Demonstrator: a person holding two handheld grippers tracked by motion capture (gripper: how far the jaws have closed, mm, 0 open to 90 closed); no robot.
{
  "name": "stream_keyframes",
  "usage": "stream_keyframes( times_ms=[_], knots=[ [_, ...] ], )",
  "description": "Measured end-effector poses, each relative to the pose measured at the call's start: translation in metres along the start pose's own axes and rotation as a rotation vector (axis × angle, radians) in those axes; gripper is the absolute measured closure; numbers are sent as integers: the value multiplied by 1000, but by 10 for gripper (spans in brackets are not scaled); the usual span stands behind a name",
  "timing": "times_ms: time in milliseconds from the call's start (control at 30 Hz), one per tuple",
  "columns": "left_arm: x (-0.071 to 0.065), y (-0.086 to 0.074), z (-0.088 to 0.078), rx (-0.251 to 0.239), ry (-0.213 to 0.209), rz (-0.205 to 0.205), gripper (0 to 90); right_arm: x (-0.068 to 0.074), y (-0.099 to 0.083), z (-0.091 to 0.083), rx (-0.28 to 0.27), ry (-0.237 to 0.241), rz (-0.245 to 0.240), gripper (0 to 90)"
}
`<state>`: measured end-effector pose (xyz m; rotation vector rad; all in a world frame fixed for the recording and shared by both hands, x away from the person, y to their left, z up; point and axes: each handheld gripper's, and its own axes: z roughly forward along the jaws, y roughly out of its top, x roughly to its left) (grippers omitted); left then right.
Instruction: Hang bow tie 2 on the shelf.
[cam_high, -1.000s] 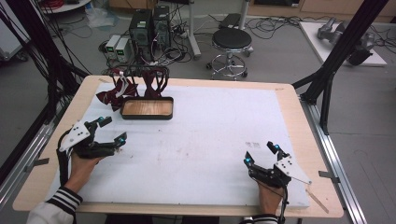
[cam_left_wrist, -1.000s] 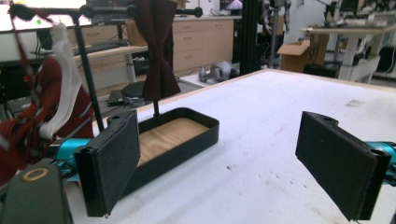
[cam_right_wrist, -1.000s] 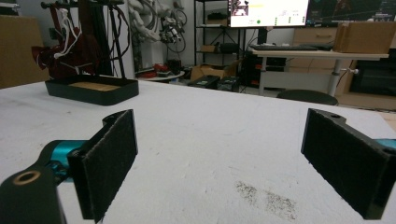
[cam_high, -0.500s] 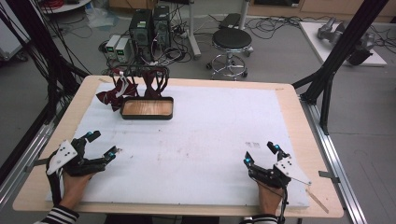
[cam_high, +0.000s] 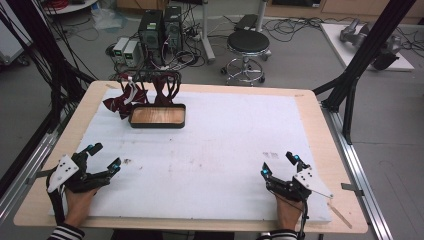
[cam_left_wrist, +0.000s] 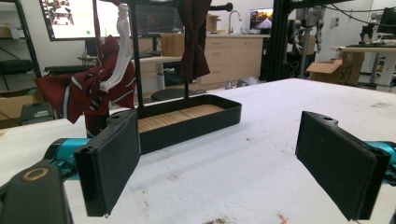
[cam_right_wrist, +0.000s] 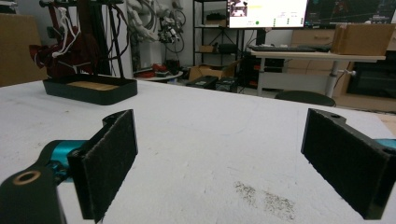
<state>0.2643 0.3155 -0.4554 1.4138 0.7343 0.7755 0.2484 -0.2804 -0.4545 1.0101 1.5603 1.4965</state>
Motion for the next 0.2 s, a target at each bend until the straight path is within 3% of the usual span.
stream_keyframes(
  times_ms=[200],
  knots=[
    [0, 0, -1, -7, 2, -4, 143, 0, 0, 0, -2, 2, 1, 98]
  ],
)
